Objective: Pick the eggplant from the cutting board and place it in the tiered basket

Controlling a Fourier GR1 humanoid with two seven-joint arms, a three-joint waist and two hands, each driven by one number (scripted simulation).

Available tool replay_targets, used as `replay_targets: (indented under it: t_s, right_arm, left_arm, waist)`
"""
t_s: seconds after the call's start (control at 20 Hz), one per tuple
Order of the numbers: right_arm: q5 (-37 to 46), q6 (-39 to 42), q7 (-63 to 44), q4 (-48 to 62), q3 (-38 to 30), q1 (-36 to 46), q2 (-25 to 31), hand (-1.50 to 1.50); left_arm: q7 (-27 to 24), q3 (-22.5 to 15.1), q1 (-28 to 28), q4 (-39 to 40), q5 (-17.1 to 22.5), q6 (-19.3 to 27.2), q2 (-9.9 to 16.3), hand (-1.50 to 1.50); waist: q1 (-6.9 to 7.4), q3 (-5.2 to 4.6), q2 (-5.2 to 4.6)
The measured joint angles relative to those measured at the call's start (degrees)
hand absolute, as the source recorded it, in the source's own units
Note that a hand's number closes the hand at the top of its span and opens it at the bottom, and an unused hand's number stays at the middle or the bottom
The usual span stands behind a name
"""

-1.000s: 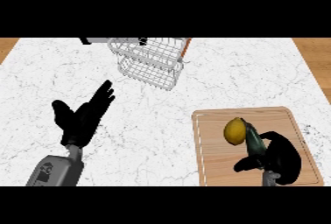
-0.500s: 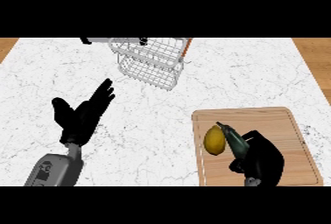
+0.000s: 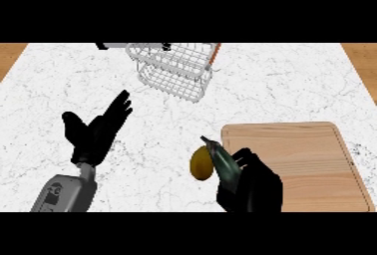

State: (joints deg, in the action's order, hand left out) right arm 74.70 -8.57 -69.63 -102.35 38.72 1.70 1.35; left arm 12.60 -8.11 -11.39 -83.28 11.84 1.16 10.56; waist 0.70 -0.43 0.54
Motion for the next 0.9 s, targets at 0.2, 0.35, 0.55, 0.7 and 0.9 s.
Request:
replay_targets:
  t_s: [0.2, 0.35, 0.55, 0.7, 0.9]
  right_arm:
    - [4.0, -0.4, -1.0, -5.5, 2.4, 3.0, -0.3, 1.5]
    - [8.2, 0.1, -1.3, -9.1, 3.6, 5.4, -0.4, 1.5]
    - [12.5, 2.5, -1.7, -13.2, 4.3, 9.7, -0.4, 1.5]
    - [14.2, 4.6, -1.8, -14.6, 4.0, 13.4, -0.4, 1.5]
    - [14.9, 7.9, -1.8, -14.2, 2.0, 19.1, -0.5, 1.5]
  left_arm:
    - [0.1, 0.0, 0.4, 0.0, 0.0, 0.0, 0.0, 0.0]
    - [0.1, 0.4, 0.7, -0.1, -0.2, 0.0, 0.5, 0.0]
    - [0.5, 0.6, 0.4, -0.1, 0.1, 0.0, 0.3, 0.0]
    - [0.3, 0.5, 0.6, -0.2, 0.0, -0.5, 0.7, 0.0]
    - [0.2, 0.3, 0.5, -0.2, 0.0, -0.9, 0.5, 0.0]
  waist:
    - [-0.41, 0.11, 0.22]
    - [-0.62, 0.12, 0.36]
    - [-0.72, 0.07, 0.42]
    - [-0.25, 0.03, 0.37]
    - [0.42, -0.01, 0.13]
